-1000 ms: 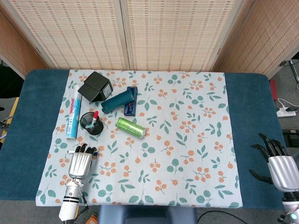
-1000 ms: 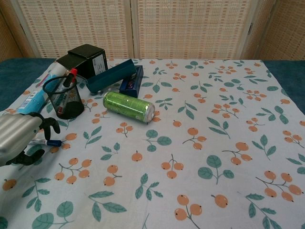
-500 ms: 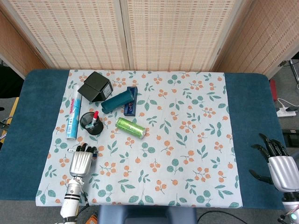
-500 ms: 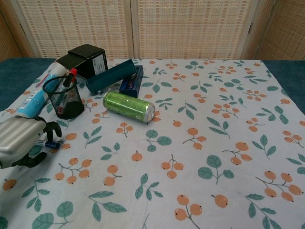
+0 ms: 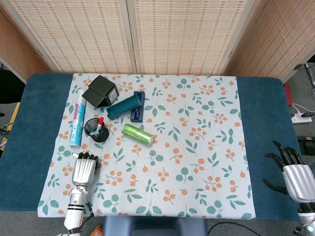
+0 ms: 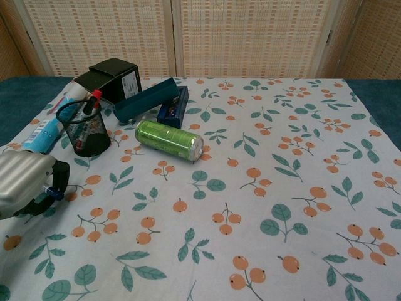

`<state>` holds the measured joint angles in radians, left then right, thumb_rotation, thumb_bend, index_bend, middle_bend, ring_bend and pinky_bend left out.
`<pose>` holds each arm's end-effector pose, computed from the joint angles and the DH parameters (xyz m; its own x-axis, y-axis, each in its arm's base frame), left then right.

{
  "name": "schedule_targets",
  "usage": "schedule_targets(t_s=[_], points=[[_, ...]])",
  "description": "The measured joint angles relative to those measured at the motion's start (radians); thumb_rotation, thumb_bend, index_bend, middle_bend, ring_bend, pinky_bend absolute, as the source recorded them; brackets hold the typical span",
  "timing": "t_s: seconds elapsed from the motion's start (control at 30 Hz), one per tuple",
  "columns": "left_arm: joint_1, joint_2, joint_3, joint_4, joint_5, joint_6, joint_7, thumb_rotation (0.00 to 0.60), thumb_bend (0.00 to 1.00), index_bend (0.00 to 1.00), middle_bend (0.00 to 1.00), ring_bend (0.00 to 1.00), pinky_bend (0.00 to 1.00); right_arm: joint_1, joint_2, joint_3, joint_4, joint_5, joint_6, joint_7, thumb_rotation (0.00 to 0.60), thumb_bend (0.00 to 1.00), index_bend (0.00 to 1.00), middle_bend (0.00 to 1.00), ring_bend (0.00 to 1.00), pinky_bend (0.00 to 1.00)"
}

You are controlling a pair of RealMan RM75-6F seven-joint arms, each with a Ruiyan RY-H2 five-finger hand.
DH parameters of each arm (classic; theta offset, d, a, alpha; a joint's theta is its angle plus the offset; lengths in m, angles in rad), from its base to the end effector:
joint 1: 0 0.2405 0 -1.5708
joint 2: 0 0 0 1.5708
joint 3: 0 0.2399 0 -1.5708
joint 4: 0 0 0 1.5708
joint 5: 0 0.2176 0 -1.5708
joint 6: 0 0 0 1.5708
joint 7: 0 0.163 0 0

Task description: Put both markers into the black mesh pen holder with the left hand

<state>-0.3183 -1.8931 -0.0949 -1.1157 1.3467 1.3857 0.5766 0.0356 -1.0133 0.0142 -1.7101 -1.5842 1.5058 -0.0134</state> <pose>-0.2307 0.2604 -0.0613 0.6338 0.0238 0.7731 0.7722 -0.0769 -0.6307 -0.2869 -0.1762 0.1600 0.4202 -0.0358 0.9067 -0.9070 -0.0484 0.4184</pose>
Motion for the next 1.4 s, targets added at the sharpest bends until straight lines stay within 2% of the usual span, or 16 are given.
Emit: schedule_targets(t_s=[0.13,0.23,0.33,0.43,0.57,0.7,0.83,1.03,1.17,1.4], points=[[0.006,0.015,0.004,-0.026,0.025,0.031,-0.006,0.6,0.35,0.68,0.77,0.38,0.34,-0.002,0.0,0.001,0.001,0.002,0.005,0.002,0.6,0.06,0.34,0.04,0.13,0.12],[0.01,0.054,0.006,-0.089,0.061,0.075,0.005,0.6,0.35,0.67,0.76,0.38,0.33,-0.003,0.001,0.001,0.002,-0.001,0.008,0.007,0.6,0.06,0.34,0.04,0.13,0.12],[0.014,0.12,-0.001,-0.196,0.089,0.113,0.034,0.6,0.35,0.65,0.74,0.38,0.32,-0.004,0.002,0.001,0.004,-0.006,0.014,0.017,0.6,0.06,0.34,0.04,0.13,0.12],[0.017,0.215,-0.018,-0.351,0.105,0.141,0.084,0.6,0.35,0.65,0.73,0.38,0.32,-0.005,0.003,0.001,0.007,-0.01,0.018,0.025,0.6,0.06,0.34,0.04,0.13,0.12],[0.011,0.399,-0.077,-0.594,0.108,0.158,0.15,0.6,0.35,0.64,0.73,0.38,0.32,-0.005,0.004,-0.001,0.008,-0.017,0.019,0.03,0.6,0.06,0.34,0.04,0.13,0.12],[-0.015,0.547,-0.174,-0.724,0.081,0.134,0.132,0.6,0.35,0.64,0.73,0.38,0.32,-0.005,0.005,-0.002,0.008,-0.018,0.019,0.033,0.6,0.06,0.34,0.04,0.13,0.12],[-0.049,0.585,-0.221,-0.76,0.012,0.056,-0.002,0.6,0.35,0.63,0.73,0.37,0.32,-0.007,0.006,0.0,0.009,-0.012,0.022,0.034,0.6,0.06,0.34,0.04,0.13,0.12],[-0.118,0.611,-0.292,-0.767,-0.138,-0.138,-0.334,0.6,0.35,0.63,0.72,0.37,0.32,-0.004,0.004,0.004,0.013,0.0,0.013,0.033,0.6,0.06,0.34,0.04,0.13,0.12],[-0.184,0.614,-0.336,-0.714,-0.236,-0.298,-0.55,0.6,0.35,0.63,0.72,0.37,0.32,-0.001,0.001,0.005,0.014,0.006,0.005,0.027,0.6,0.06,0.34,0.04,0.13,0.12],[-0.267,0.579,-0.357,-0.57,-0.36,-0.433,-0.686,0.6,0.35,0.63,0.72,0.36,0.32,0.001,-0.003,0.009,0.014,0.019,-0.002,0.017,0.6,0.06,0.34,0.04,0.13,0.12]])
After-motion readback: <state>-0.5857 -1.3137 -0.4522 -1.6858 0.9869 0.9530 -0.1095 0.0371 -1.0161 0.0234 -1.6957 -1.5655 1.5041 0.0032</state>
